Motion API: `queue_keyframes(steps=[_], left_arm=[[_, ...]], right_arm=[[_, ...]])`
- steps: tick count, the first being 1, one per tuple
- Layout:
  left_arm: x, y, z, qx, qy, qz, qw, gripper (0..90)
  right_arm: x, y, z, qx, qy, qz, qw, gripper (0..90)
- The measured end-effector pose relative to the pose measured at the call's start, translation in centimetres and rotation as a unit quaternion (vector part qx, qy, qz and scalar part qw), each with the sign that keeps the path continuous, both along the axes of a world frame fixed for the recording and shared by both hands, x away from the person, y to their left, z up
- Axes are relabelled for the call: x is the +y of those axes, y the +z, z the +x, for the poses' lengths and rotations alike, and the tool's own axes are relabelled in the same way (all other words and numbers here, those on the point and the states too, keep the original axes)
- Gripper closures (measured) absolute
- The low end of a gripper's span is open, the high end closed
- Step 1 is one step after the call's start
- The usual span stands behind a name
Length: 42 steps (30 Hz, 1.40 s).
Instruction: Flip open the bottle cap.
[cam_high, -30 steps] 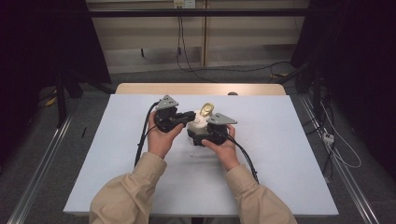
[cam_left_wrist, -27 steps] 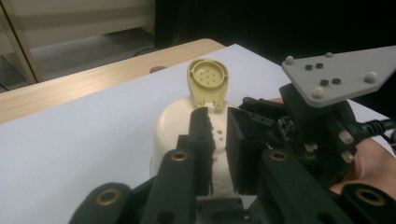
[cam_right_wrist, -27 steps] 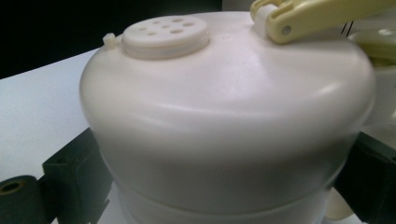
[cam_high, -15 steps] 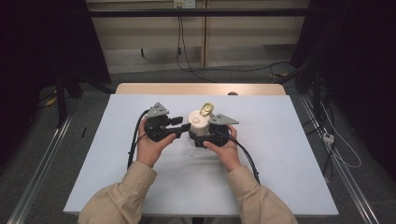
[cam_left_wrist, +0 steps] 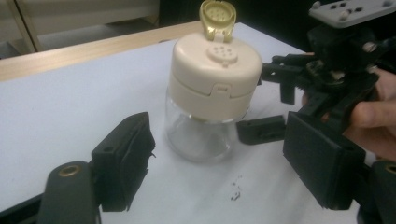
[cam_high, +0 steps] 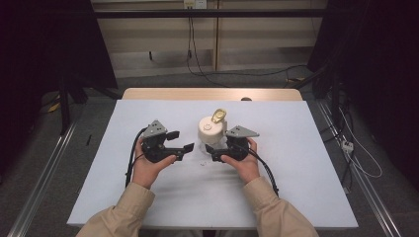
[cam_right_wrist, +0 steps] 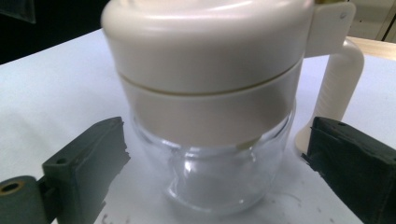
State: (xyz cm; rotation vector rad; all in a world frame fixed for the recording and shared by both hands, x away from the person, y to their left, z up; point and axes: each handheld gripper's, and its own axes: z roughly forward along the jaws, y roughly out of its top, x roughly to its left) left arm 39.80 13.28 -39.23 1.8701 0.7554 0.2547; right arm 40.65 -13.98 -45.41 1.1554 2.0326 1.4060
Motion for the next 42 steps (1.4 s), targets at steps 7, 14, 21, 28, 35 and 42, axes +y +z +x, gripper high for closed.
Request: queue_keyframes(steps=[7, 14, 21, 28, 35, 42], left_arm=[[1.7, -0.9, -0.3, 0.006, 0.008, -0.006, 0.9999, 19.0], [3.5, -2.2, -0.5, 0.016, 0.020, -0.008, 0.9996, 14.9], [4.5, -2.7, -0.8, 0.013, 0.030, -0.007, 0.9995, 10.3], [5.5, -3.0, -1.3, 0.010, 0.025, -0.013, 0.9996, 7.8], [6.2, -3.3, -1.8, 0.005, 0.028, -0.012, 0.9995, 7.5], [6.9, -3.4, -2.0, 0.005, 0.031, -0.009, 0.9995, 7.0]], right_arm=[[-0.8, 0.3, -1.2, 0.001, 0.003, 0.010, 0.9999, 5.3], [-2.1, 0.7, -2.3, 0.001, 0.003, 0.020, 0.9998, 5.9], [-3.1, 0.9, -3.3, -0.004, 0.006, 0.018, 0.9998, 5.7], [-3.9, 1.0, -4.5, -0.003, 0.007, 0.015, 0.9999, 5.6], [-4.9, 1.2, -5.7, -0.009, 0.007, 0.012, 0.9999, 5.6], [-5.8, 1.2, -6.5, -0.012, 0.007, 0.010, 0.9998, 5.8]])
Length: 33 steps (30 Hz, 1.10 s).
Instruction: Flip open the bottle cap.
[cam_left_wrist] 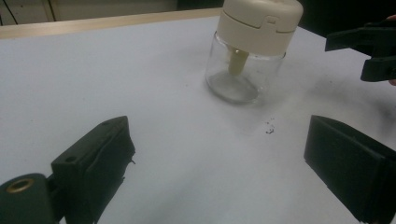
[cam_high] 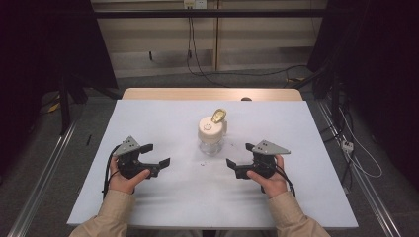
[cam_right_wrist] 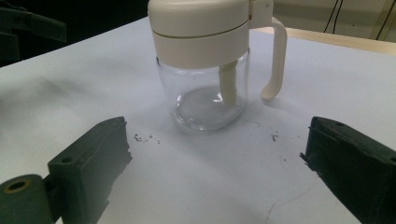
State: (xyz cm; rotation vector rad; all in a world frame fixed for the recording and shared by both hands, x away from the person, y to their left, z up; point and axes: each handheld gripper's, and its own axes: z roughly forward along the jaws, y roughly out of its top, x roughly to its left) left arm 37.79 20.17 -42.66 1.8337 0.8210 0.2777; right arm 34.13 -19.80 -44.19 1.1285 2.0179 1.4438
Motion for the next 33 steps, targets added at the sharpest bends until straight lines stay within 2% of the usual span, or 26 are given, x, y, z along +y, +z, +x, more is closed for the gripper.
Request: queue_keyframes(steps=[8, 14, 23, 33], left_arm=[[0.5, -0.1, -0.4, -0.002, 0.006, 0.005, 1.0000, 6.6], [0.9, -0.2, -0.6, -0.001, 0.008, 0.005, 1.0000, 6.7], [1.1, -0.2, -0.8, -0.002, 0.006, 0.009, 0.9999, 6.6], [1.5, -0.4, -1.0, -0.001, 0.008, 0.014, 0.9999, 6.7]], right_arm=[[-0.8, 0.0, -0.7, -0.001, 0.003, 0.002, 1.0000, 6.3], [-1.4, 0.0, -1.3, -0.005, 0.004, -0.013, 0.9999, 7.6], [-2.6, -0.2, -2.0, -0.005, -0.001, -0.006, 1.0000, 7.5], [-3.8, -0.3, -3.0, -0.007, -0.004, -0.013, 0.9999, 7.5]])
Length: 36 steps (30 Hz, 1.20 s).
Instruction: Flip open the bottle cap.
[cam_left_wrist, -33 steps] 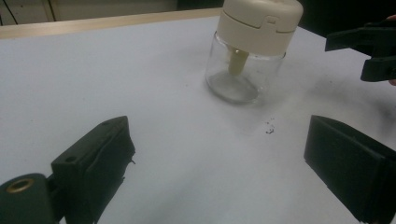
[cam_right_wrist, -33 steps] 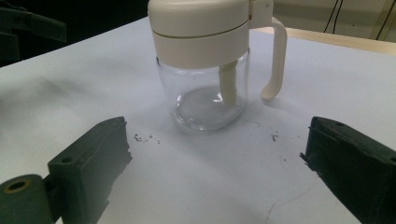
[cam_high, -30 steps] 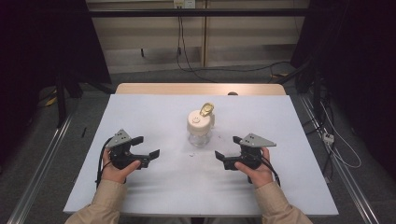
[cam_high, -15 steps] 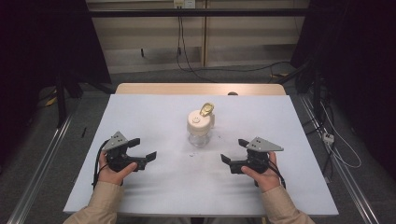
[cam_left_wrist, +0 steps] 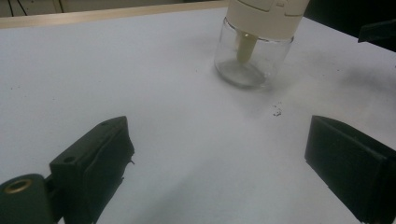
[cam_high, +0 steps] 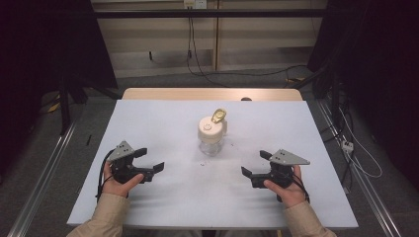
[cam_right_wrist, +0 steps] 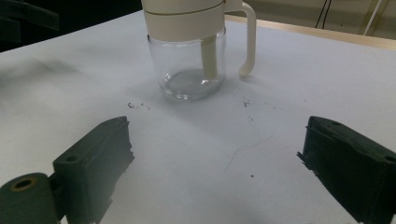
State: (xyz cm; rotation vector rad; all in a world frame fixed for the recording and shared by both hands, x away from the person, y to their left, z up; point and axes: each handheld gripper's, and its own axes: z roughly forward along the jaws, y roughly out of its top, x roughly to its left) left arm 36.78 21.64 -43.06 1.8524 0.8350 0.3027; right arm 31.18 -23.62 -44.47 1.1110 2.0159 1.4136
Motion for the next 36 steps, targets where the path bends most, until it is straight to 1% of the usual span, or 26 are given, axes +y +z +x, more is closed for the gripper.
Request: queue_keyframes(steps=[6, 8, 10, 12, 14, 16, 21, 25, 27, 32, 36], left_arm=[[0.5, 0.0, -0.2, 0.000, 0.002, -0.002, 1.0000, 6.6], [0.6, 0.0, -0.2, 0.000, 0.002, -0.001, 1.0000, 6.6], [0.8, 0.0, -0.3, -0.001, 0.001, -0.001, 1.0000, 6.6], [0.8, 0.0, -0.3, 0.000, 0.000, 0.000, 1.0000, 6.6], [0.9, 0.0, -0.4, -0.001, -0.001, -0.001, 1.0000, 6.6], [1.1, -0.1, -0.4, -0.001, 0.002, -0.003, 1.0000, 6.6], [1.4, -0.1, -0.5, -0.001, 0.002, 0.001, 1.0000, 6.6], [1.6, -0.2, -0.7, 0.001, 0.004, -0.004, 1.0000, 6.6], [1.7, -0.3, -0.8, 0.004, 0.001, -0.002, 1.0000, 6.6], [1.9, -0.2, -1.0, 0.000, 0.003, -0.008, 1.0000, 6.6], [2.2, -0.3, -1.0, 0.002, 0.005, -0.006, 1.0000, 6.6]], right_arm=[[-0.3, -0.2, -0.4, 0.003, 0.001, -0.005, 1.0000, 7.4], [-0.5, -0.3, -0.5, 0.003, -0.001, -0.012, 0.9999, 7.4], [-0.7, -0.3, -0.6, 0.003, -0.002, -0.008, 1.0000, 7.4], [-1.0, -0.3, -0.7, 0.003, -0.005, -0.009, 0.9999, 7.5], [-1.2, -0.3, -0.8, 0.004, -0.007, -0.002, 1.0000, 7.5], [-1.4, -0.3, -1.0, 0.003, -0.009, -0.006, 0.9999, 7.5], [-2.0, -0.5, -1.2, 0.007, -0.013, -0.007, 0.9999, 7.5], [-2.4, -0.5, -1.4, 0.005, -0.016, -0.008, 0.9998, 7.6], [-2.6, -0.5, -1.5, 0.006, -0.018, -0.010, 0.9998, 7.6], [-2.9, -0.5, -1.7, 0.004, -0.022, -0.014, 0.9997, 7.7], [-3.2, -0.5, -2.0, 0.004, -0.025, -0.013, 0.9996, 7.6]])
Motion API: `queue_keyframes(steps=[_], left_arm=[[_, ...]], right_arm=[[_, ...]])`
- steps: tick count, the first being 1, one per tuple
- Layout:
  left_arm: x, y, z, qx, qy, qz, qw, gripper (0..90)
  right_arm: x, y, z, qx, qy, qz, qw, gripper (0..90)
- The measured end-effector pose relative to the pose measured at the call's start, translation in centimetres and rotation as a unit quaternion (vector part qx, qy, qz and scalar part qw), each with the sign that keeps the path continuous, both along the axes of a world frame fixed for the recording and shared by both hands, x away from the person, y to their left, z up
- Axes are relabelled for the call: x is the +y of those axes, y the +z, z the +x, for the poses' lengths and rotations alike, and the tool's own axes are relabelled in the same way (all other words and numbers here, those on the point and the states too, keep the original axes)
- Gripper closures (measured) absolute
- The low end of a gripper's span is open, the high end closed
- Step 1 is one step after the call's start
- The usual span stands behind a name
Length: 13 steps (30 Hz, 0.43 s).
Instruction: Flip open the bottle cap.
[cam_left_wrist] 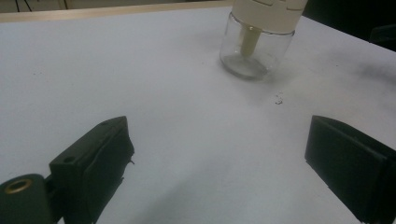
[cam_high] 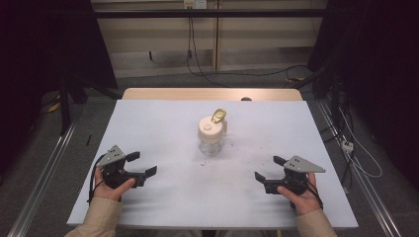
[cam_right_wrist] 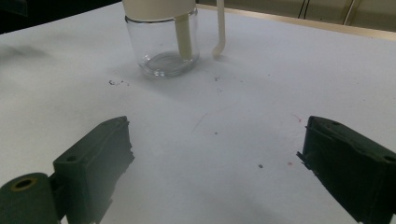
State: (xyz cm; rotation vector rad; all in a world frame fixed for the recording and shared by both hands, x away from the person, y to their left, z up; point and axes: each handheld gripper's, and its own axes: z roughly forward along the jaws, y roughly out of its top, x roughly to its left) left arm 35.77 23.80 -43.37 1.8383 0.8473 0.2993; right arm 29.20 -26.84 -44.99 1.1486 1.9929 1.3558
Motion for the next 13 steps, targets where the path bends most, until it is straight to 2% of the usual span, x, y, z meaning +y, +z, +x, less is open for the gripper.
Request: queue_keyframes(steps=[13], left_arm=[[0.23, -0.21, -0.06, 0.001, 0.009, 0.002, 1.0000, 6.6]], right_arm=[[-0.34, -0.02, -0.27, -0.001, -0.003, -0.001, 1.0000, 7.8]])
